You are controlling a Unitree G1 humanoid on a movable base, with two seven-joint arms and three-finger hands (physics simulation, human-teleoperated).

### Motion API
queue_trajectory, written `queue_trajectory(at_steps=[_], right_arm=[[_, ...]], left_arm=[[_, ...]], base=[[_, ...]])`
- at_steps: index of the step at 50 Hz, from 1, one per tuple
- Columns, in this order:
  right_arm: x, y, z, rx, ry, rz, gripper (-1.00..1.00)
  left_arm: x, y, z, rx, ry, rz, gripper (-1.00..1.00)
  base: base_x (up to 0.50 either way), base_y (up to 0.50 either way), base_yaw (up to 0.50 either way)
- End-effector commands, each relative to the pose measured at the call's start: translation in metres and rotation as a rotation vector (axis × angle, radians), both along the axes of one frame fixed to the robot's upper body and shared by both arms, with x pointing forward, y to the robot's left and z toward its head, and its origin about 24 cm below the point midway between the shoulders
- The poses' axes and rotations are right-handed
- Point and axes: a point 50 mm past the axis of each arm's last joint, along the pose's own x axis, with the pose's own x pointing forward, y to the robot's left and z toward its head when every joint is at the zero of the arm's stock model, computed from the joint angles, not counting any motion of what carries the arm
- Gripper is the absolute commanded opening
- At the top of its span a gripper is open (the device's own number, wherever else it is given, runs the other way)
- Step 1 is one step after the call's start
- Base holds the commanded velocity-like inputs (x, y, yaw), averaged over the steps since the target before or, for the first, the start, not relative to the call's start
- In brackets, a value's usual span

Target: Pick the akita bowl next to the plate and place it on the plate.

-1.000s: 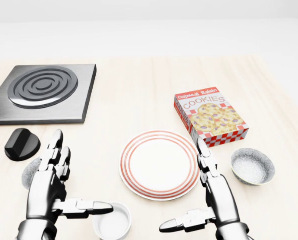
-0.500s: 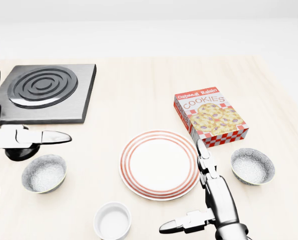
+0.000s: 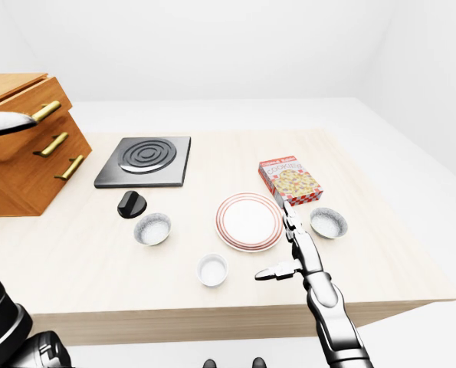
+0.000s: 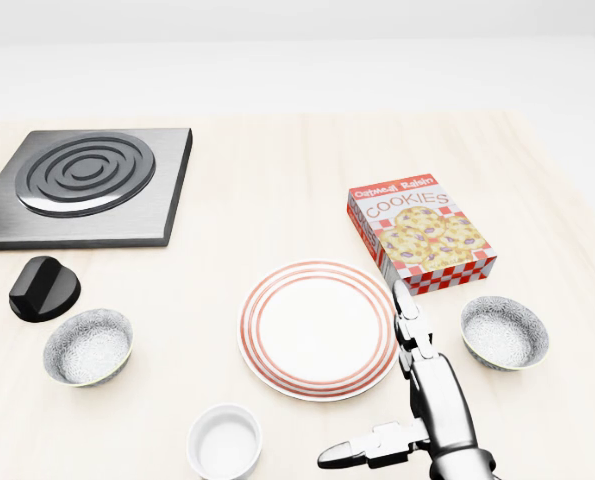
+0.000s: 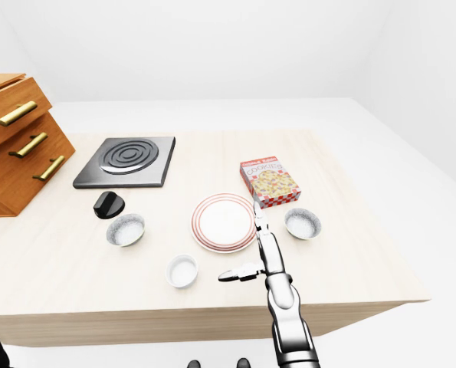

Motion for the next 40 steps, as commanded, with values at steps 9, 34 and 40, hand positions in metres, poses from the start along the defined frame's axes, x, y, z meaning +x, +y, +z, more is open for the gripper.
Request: queue_trajectory(at_steps=[9,34,40], right_arm=[[0.000,0.000,0.000,-0.001,0.000,-0.006,1.00],[0.000,-0.002,0.001,-0.014,-0.005,-0.013,1.00],[0.001,-0.002,-0.002,-0.018,0.008,-0.015,1.00]], left_arm=[[-0.054,0.102,0.003,-0.186,0.037,0.305,1.00],[-0.055,0.164,-0.141,-0.598,0.456,0.464,1.00],[-0.050,0.163,-0.154,-0.644,0.490,0.451,1.00]], base=[[0.00,0.00,0.00],[0.00,0.00,0.00],[0.00,0.00,0.00]])
